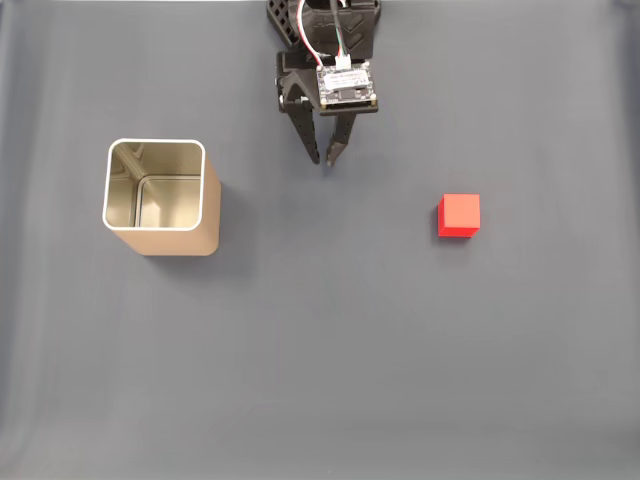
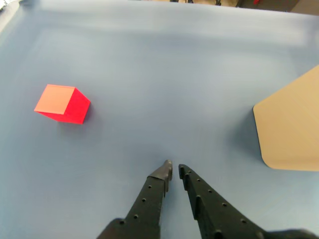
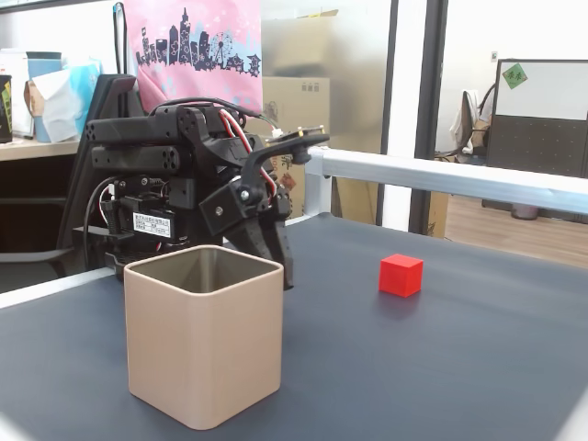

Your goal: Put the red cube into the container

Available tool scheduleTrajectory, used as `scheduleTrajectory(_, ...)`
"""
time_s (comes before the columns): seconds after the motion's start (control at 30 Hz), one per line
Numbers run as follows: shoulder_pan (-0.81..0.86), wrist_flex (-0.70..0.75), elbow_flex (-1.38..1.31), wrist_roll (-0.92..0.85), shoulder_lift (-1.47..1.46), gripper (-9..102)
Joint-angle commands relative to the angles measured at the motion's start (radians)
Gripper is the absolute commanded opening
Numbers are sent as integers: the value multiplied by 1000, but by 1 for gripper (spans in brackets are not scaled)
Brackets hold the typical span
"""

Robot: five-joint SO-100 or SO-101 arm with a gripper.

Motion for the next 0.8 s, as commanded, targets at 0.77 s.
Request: scheduleTrajectory(0.77, -330, 262, -887, 167, -782, 1)
